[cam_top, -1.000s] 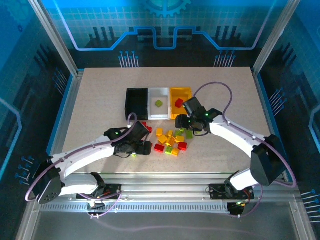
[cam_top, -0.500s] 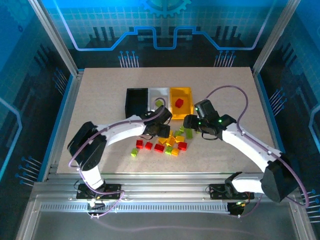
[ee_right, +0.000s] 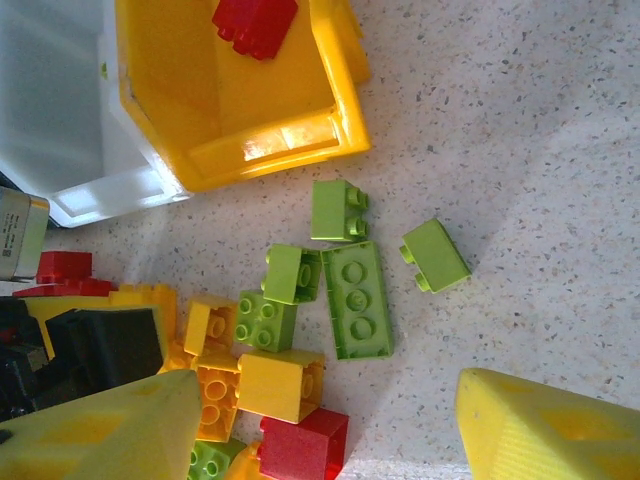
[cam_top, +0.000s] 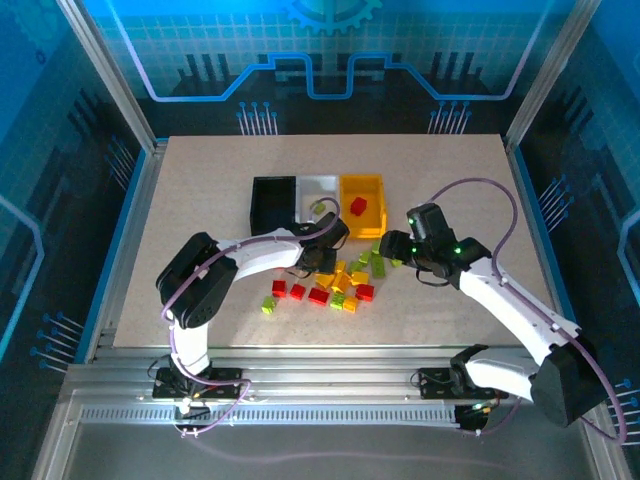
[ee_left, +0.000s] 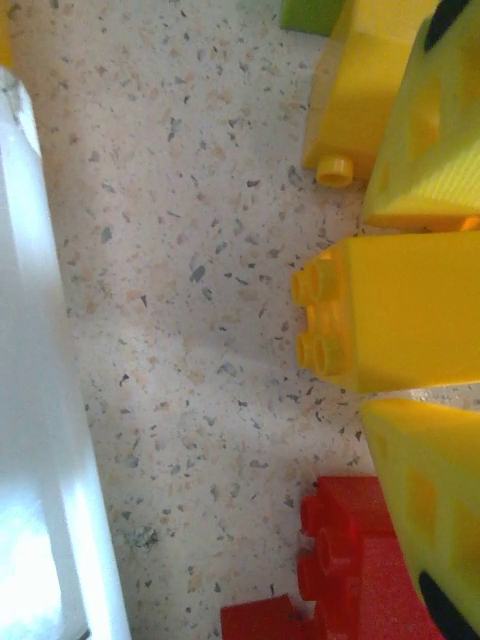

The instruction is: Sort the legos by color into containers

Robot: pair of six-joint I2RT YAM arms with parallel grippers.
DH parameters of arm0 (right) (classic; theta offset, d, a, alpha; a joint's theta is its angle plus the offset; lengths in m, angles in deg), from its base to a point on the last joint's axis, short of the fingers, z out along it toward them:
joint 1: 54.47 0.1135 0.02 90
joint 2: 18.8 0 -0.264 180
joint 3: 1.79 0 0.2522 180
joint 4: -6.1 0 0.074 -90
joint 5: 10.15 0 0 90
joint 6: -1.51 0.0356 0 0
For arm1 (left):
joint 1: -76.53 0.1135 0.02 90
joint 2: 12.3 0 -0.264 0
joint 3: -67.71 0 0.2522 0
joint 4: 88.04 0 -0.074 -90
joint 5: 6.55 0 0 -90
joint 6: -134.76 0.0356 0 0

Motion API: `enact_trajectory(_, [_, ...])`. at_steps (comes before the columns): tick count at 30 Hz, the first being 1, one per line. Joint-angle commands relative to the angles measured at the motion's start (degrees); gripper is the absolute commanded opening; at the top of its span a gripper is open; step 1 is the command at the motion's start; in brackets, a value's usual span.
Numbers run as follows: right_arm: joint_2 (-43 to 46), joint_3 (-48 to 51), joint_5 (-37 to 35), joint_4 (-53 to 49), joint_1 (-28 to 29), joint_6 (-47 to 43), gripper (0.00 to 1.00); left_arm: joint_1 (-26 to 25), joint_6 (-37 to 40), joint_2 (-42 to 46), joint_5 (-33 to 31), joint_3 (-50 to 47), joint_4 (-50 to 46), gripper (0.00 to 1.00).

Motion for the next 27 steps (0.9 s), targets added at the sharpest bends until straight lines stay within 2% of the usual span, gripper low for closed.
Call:
enact_trajectory(1, [1.21,0.02,0.41,-0.99,-1.17,0.29,0.69,0.24,0.68,1.03,-0.48,-0.74,-0.08,0.42])
enact_trajectory(3, [1.35,-0.31,0.52,-1.14,-1.38,0.21,0.69,0.25,0.64,3.34,-0.94,-1.12,-0.68,0.36])
enact_trajectory(7, [1.30,-0.71,0.48,-1.49,-1.87,0.20,0.69,1.12,0.25,11.56,-1.76,-1.95,-1.72,0.32])
enact_trajectory(12, [1.00,-0.71,0.58,-1.45,-1.92,0.46,0.69,8.59,0.58,20.10,-4.60,0.20,-3.70,0.34])
enact_trajectory(14, [0.63,-0.76,0.28,-1.58,-2.03,0.88,0.69,12.47,0.70,19.31,-4.46,2.08,-3.82,0.34])
enact_trajectory(19, [-0.12,-0.76,0.57,-1.82,-2.18,1.49,0.69,19.30,-0.58,10.65,-5.36,7.53,-2.79,0.32])
enact_trajectory(23, [-0.23,-0.72,0.94,-2.78,-2.12,1.34,0.69,22.22,-1.29,4.35,-6.15,11.92,-2.83,0.32])
enact_trajectory(27, [-0.10,-0.76,2.38,-3.42,-2.23,1.42,0.70,23.88,-1.95,-1.49,-6.12,16.49,-4.68,0.38])
